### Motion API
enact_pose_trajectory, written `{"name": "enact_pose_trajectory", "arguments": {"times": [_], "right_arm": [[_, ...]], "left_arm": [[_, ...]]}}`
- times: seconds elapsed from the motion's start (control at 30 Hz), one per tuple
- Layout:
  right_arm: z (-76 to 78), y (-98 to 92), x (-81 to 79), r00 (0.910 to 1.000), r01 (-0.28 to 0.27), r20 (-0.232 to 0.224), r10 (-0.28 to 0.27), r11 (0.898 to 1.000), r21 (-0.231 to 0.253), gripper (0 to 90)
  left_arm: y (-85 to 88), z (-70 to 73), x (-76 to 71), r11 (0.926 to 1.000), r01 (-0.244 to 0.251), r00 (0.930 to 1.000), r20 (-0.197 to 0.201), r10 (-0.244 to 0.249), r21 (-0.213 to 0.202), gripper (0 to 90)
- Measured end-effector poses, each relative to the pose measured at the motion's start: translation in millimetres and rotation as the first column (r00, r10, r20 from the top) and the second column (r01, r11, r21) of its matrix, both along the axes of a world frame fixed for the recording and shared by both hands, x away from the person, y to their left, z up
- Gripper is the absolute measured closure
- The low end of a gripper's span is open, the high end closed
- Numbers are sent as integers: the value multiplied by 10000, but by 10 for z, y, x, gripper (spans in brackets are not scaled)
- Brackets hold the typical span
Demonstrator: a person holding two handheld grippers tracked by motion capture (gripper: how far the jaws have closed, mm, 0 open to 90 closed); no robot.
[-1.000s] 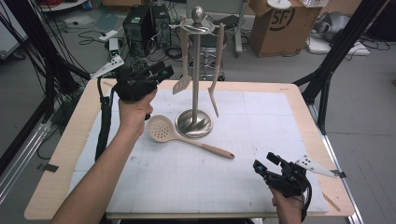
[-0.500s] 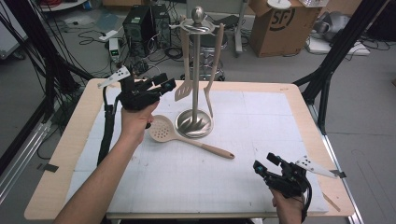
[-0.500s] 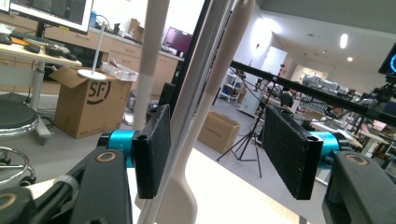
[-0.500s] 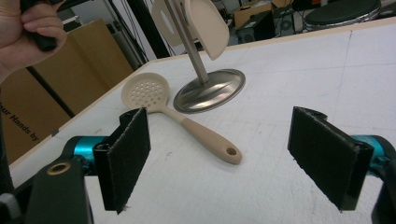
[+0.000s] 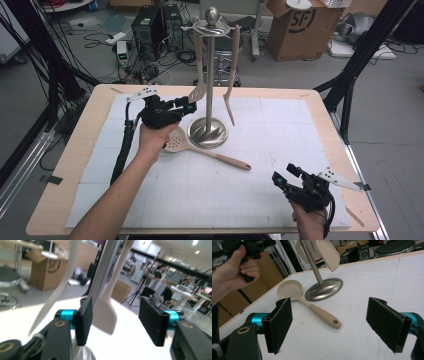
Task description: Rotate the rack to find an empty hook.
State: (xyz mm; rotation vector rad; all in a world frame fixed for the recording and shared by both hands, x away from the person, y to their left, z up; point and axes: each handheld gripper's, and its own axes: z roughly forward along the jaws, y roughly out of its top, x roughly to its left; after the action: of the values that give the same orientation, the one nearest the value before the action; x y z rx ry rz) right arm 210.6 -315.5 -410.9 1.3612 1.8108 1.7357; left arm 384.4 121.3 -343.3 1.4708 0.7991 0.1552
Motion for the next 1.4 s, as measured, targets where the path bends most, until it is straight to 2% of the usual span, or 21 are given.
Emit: {"name": "enact_pose_trajectory", "arguments": {"times": [0.07, 0.1, 0.23, 0.27, 0.37, 0.5, 0.57, 0.63, 0.67, 0.8, 0.93, 1.03, 1.17, 1.4], "right_arm": [[-1, -4, -2, 10000, 25, -22, -25, 10000, -11, 199], [3, -4, -7, 10000, 30, -37, -30, 10000, 29, 199], [6, -19, -7, 10000, 58, 23, -58, 10000, 34, 199], [6, -20, -7, 10000, 62, 18, -63, 10000, 59, 199], [7, -18, -9, 10000, 49, 28, -49, 10000, 33, 199], [16, -24, -21, 10000, 67, 27, -67, 10000, 67, 199], [14, -30, -16, 10000, 83, 40, -84, 10000, 31, 199], [13, -28, -12, 10000, 76, 11, -76, 10000, 43, 199], [14, -24, -11, 10000, 73, -6, -73, 9999, 80, 199], [11, -31, -13, 10000, 73, 52, -73, 10000, 15, 199], [12, -34, -17, 10000, 79, 21, -80, 10000, 56, 199], [14, -32, -18, 10000, 65, 32, -65, 10000, 63, 199], [11, -35, -16, 10000, 77, 22, -77, 10000, 55, 200], [6, -33, -13, 10000, 61, 30, -61, 10000, 15, 199]], "left_arm": [[-26, -73, 33, 9997, 125, 9988, -469, -115, 194, 507], [-36, -98, 43, 9995, 245, 9981, -568, -232, 217, 543], [-85, -209, 54, 9972, 447, 9956, -846, -395, 603, 661], [-95, -241, 53, 9964, 281, 9956, -913, -207, 805, 694], [-88, -317, 61, 9953, 118, 9934, -1144, -7, 966, 807], [-97, -389, 58, 9944, 213, 9915, -1299, -77, 1036, 885], [-111, -412, 65, 9945, 177, 9901, -1405, -30, 1032, 897], [-115, -438, 83, 9975, 221, 9864, -1640, -107, 676, 898], [-118, -448, 88, 9978, 231, 9854, -1696, -122, 623, 898], [-137, -491, 92, 9970, 291, 9810, -1934, -148, 712, 899], [-133, -577, 104, 9980, 343, 9684, -2486, -200, 532, 898], [-137, -641, 114, 9981, 350, 9622, -2717, -198, 513, 898], [-152, -672, 117, 9976, 352, 9591, -2824, -172, 588, 898], [-141, -669, 119, 9983, 296, 9604, -2782, -143, 509, 898]]}}
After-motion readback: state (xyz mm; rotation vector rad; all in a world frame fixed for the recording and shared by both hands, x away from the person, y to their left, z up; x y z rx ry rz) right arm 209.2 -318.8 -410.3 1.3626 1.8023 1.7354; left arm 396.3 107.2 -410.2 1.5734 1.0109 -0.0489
